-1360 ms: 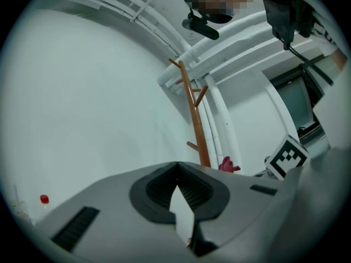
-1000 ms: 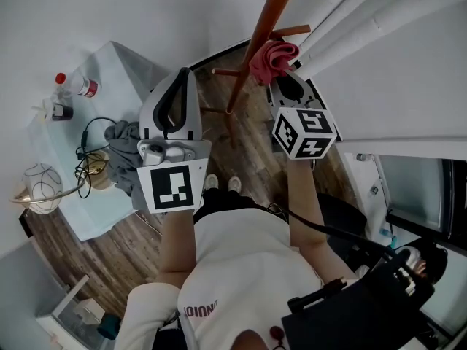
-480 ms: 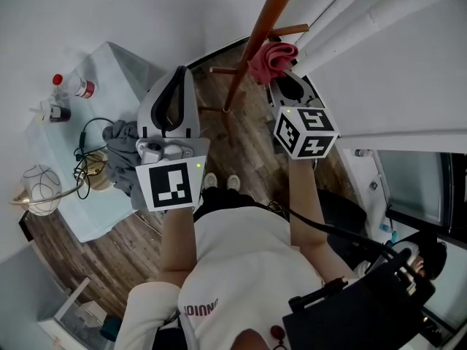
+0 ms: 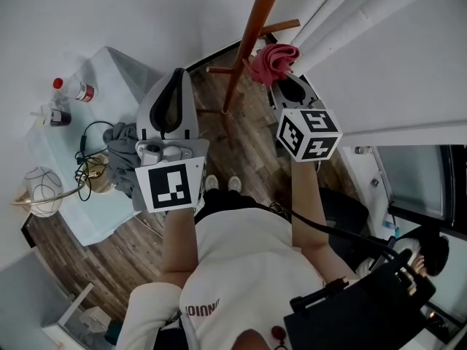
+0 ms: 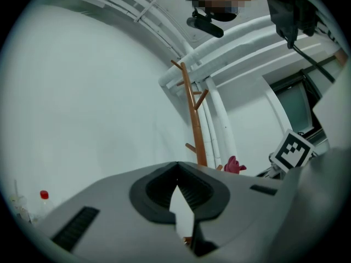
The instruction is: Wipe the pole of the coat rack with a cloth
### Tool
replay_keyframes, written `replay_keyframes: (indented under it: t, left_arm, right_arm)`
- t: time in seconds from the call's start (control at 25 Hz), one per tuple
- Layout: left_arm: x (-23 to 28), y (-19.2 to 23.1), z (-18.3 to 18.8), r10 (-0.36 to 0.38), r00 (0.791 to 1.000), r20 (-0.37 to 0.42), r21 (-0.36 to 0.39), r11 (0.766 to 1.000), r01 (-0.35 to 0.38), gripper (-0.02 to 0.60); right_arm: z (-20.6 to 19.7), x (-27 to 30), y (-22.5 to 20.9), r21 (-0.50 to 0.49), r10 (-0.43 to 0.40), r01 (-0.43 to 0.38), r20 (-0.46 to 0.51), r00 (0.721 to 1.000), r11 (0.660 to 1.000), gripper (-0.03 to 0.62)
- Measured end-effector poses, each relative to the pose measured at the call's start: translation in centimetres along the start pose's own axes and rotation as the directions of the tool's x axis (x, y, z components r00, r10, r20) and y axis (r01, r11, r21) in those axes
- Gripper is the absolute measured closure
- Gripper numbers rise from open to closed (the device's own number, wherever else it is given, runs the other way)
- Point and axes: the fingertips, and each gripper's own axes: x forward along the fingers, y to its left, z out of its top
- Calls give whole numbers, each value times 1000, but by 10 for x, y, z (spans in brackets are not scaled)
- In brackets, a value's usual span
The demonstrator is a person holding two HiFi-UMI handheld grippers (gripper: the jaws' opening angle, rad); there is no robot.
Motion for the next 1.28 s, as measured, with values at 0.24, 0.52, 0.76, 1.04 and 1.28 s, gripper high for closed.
replay_keyframes:
  t: [0.24,0.52,0.76,1.04,1.28]
  left_arm:
    - [-6,-4,3,-8,1000,3,3,1000,8,568]
    - [-9,-6,8,-15,1000,10,16,1000,15,568]
    - [-12,-1,13,-15,999,33,-9,1000,16,568]
    - [-10,4,22,-11,997,70,26,1000,9,568]
    - [-6,14,24,0,996,88,35,999,-3,568]
  right_arm:
    - [-1,-10,1,5,6,-6,-11,1000,1000,548]
    - [10,-21,2,-1,13,-13,-4,1000,1000,548]
    - [39,-26,1,4,22,-23,119,993,1000,548]
    - [76,-25,-5,-37,4,5,235,972,999,548]
    - [90,-10,-14,-58,-15,30,250,968,998,548]
